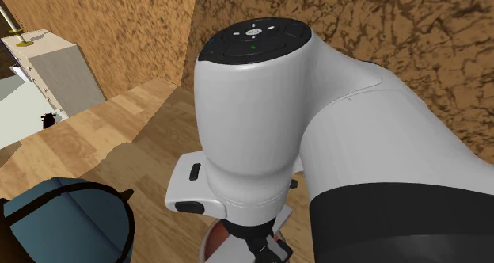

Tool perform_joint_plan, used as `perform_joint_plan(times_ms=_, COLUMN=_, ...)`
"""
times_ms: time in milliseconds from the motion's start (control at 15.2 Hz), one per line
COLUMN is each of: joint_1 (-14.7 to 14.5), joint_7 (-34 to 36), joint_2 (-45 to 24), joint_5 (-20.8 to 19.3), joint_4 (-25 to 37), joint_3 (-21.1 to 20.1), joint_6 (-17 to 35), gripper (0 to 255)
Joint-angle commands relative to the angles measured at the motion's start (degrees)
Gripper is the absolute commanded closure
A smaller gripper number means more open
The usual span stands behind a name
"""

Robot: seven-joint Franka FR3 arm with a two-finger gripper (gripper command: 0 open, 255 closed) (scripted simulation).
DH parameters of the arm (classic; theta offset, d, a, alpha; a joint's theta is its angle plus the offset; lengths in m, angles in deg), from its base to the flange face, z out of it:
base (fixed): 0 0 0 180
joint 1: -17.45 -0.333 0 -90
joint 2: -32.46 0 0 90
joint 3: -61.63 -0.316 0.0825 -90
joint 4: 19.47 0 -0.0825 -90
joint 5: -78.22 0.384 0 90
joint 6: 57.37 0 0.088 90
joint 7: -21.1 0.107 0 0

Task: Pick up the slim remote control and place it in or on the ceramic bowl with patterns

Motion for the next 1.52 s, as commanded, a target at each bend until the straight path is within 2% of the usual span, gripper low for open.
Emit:
perform_joint_plan(times_ms=0, joint_1=-0.01, joint_7=0.02, joint_2=-0.20, joint_5=0.00, joint_4=-0.24, joint_3=0.00, joint_6=0.49, gripper=255)
perform_joint_plan(times_ms=330, joint_1=0.00, joint_7=0.01, joint_2=-0.21, joint_5=0.00, joint_4=-0.24, joint_3=0.00, joint_6=0.49, gripper=255)
perform_joint_plan(times_ms=396, joint_1=-0.01, joint_7=0.03, joint_2=-0.22, joint_5=0.00, joint_4=-0.24, joint_3=-0.01, joint_6=0.52, gripper=0)
perform_joint_plan(times_ms=726, joint_1=0.00, joint_7=0.01, joint_2=-0.21, joint_5=0.00, joint_4=-0.24, joint_3=0.00, joint_6=0.49, gripper=0)
perform_joint_plan(times_ms=990, joint_1=-0.09, joint_7=-0.02, joint_2=2.13, joint_5=0.21, joint_4=5.53, joint_3=-0.25, joint_6=-7.61, gripper=0)
perform_joint_plan(times_ms=1452, joint_1=-0.09, joint_7=-0.02, joint_2=2.13, joint_5=0.21, joint_4=5.53, joint_3=-0.25, joint_6=-7.61, gripper=0)
